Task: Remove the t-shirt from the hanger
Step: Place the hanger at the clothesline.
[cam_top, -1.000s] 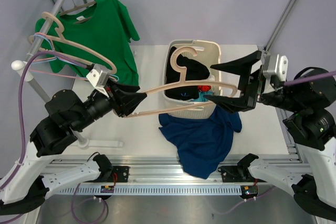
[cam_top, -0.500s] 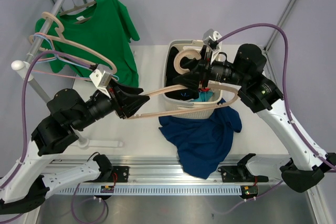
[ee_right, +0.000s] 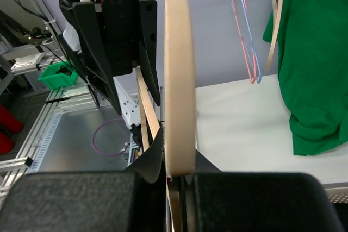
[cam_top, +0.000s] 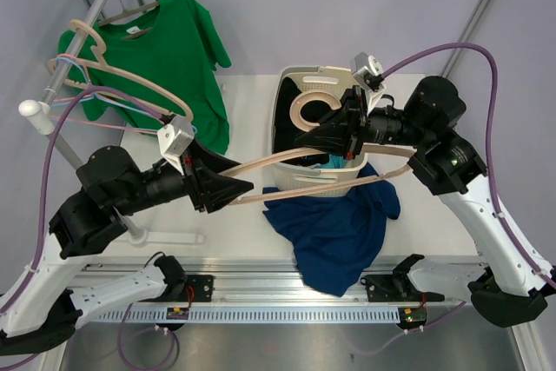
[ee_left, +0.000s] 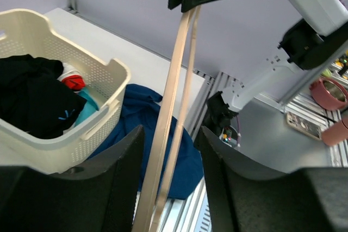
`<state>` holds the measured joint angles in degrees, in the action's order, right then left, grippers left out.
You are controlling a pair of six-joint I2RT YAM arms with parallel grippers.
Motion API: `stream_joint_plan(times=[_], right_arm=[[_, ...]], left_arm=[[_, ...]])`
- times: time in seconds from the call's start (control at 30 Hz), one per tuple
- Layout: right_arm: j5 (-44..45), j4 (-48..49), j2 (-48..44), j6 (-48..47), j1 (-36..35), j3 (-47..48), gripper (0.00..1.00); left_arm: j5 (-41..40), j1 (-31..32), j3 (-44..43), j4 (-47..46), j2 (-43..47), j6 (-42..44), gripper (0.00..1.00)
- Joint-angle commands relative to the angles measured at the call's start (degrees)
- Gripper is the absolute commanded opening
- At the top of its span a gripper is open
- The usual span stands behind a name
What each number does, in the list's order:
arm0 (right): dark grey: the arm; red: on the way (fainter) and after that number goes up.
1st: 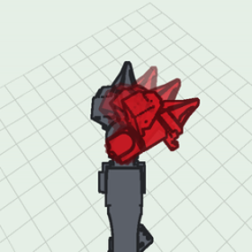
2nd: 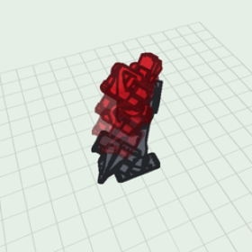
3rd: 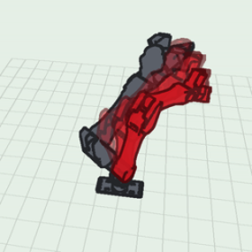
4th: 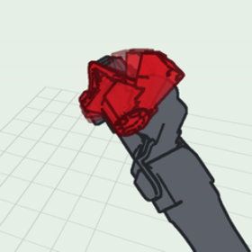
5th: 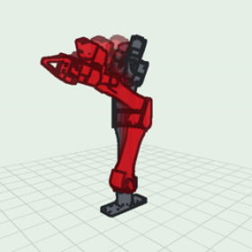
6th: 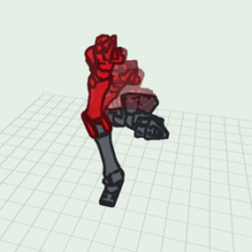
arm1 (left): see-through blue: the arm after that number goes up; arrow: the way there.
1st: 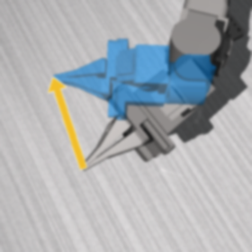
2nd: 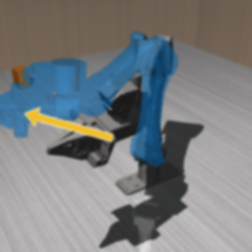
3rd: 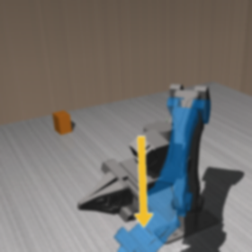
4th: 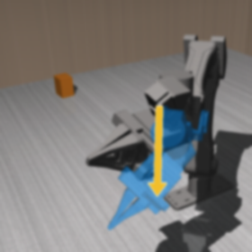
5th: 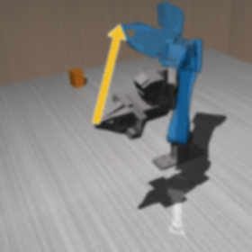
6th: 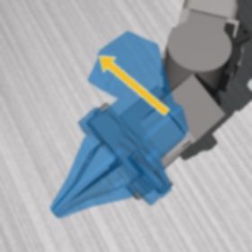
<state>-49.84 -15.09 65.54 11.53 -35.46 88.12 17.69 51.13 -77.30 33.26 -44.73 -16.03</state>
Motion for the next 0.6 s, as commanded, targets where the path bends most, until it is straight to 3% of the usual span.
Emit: stream_joint_plan(times=[0.0, 0.13, 0.23, 0.4, 0.57], right_arm=[[-0.69, -4.32, -0.24, -1.68, 0.22, 3.55, 0.00], [-1.83, -8.02, 0.29, -2.39, 0.22, 4.17, 0.00], [-3.77, -5.40, -0.93, -1.25, 0.31, 1.98, 0.00], [-4.21, -5.73, -2.70, -1.07, 0.22, 1.44, 0.00], [-5.17, -5.83, -3.92, 0.07, 0.22, 1.97, 0.00]], left_arm=[[7.36, 0.46, -3.47, 1.01, 0.52, 0.30, 0.51], [8.67, 0.46, -4.87, 2.25, 0.78, 0.30, 0.64], [9.46, 0.46, -5.76, 2.52, 0.52, 0.21, 0.69], [11.57, 0.46, -6.11, 4.45, -0.44, 1.44, 0.68], [12.45, 0.46, -4.53, 5.24, -0.45, 3.02, 0.60]])
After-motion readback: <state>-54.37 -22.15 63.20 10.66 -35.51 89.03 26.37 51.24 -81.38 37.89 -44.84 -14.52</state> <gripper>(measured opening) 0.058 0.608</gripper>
